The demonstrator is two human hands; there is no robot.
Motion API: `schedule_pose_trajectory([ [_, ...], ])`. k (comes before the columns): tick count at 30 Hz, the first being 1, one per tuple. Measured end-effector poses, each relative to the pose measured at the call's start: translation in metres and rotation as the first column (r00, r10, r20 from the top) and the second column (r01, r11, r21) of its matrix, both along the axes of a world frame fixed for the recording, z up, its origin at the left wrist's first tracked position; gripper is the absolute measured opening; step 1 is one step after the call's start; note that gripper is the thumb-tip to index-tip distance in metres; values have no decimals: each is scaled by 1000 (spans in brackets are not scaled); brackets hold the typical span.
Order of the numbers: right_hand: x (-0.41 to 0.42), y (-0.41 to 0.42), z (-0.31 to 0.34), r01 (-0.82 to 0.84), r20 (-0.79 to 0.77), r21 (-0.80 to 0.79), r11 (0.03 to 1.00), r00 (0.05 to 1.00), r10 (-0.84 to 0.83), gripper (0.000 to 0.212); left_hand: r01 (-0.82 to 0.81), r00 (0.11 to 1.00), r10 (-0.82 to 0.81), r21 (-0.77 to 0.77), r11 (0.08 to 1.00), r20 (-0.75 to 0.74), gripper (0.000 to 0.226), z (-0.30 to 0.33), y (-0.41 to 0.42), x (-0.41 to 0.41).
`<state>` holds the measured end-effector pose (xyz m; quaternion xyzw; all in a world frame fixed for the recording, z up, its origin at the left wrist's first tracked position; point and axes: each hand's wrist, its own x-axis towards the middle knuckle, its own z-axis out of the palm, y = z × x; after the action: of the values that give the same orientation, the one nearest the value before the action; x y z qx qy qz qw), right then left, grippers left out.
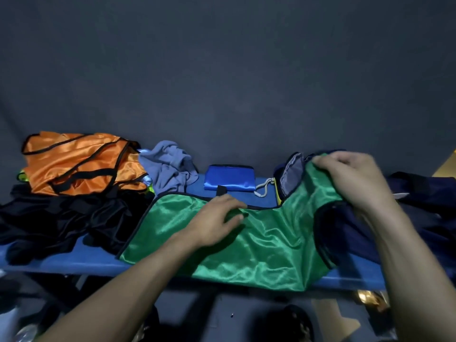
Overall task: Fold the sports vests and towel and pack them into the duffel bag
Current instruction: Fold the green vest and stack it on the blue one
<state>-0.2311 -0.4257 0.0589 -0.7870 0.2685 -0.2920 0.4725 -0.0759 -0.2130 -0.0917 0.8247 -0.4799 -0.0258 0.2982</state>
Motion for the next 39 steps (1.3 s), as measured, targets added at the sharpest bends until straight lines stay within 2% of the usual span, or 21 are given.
schedule_pose_trajectory([
  [1, 15, 16, 4, -62, -1, -34, 998, 998, 62, 24, -43, 978, 9, -156, 987, -208, 22, 12, 2, 0],
  [2, 32, 32, 6, -113, -12, -78, 991, 994, 112, 24, -109, 899, -30, -289, 951, -438, 19, 26, 6, 0],
  [3, 50, 49, 5, -158, -34, -125, 980, 987, 155, 25, -197, 787, -81, -373, 907, -611, 24, 40, 13, 2],
  [4, 70, 66, 0, -202, -75, -168, 965, 979, 192, 25, -266, 681, -121, -398, 878, -722, 31, 52, 23, 4],
  [6, 107, 100, -16, -289, -196, -226, 930, 949, 248, 27, -348, 531, -128, -353, 868, -838, 49, 64, 45, 15],
  [8, 137, 134, -39, -380, -299, -183, 907, 900, 317, 27, -391, 446, -101, -294, 872, -890, 64, 60, 68, 28],
  [10, 153, 160, -60, -494, -332, 80, 866, 805, 491, 20, -432, 405, -64, -252, 866, -912, 75, 48, 84, 42],
  [12, 158, 173, -75, -589, -303, 316, 743, 680, 668, 9, -451, 404, 3, -197, 871, -915, 68, 33, 98, 51],
  [14, 159, 170, -85, -659, -309, 350, 666, 590, 746, 15, -458, 390, 73, -125, 880, -918, 59, 23, 106, 57],
  [17, 156, 149, -95, -669, -255, 323, 670, 620, 742, 17, -470, 375, 163, -36, 882, -912, 78, 9, 108, 67],
  [19, 151, 125, -103, -664, -260, 130, 736, 693, 672, 15, -500, 383, 244, 22, 866, -891, 90, 1, 106, 75],
  [21, 142, 98, -113, -644, -313, -124, 755, 747, 586, 14, -533, 451, 384, 102, 840, -806, 86, -1, 104, 79],
  [23, 134, 74, -123, -680, -487, -319, 660, 715, 501, 27, -586, 494, 452, 100, 804, -743, 67, -6, 100, 83],
  [24, 131, 65, -128, -710, -591, -365, 603, 677, 440, 35, -598, 503, 463, 92, 796, -730, 63, -7, 98, 82],
  [26, 125, 50, -131, -735, -710, -372, 567, 619, 337, 43, -629, 509, 475, 67, 775, -718, 68, -11, 94, 82],
  [29, 123, 36, -133, -727, -742, -360, 584, 603, 293, 38, -707, 508, 539, 32, 707, -672, 69, -10, 95, 81],
  [32, 122, 26, -135, -692, -720, -333, 640, 625, 301, 22, -712, 514, 552, 33, 702, -656, 56, -13, 99, 82],
  [36, 123, 16, -135, -652, -735, -308, 693, 626, 262, 39, -727, 542, 562, -13, 686, -624, 53, -18, 101, 81],
  [39, 126, 15, -137, -592, -709, -303, 747, 663, 238, 43, -744, 580, 612, -44, 666, -537, 43, -14, 99, 79],
])
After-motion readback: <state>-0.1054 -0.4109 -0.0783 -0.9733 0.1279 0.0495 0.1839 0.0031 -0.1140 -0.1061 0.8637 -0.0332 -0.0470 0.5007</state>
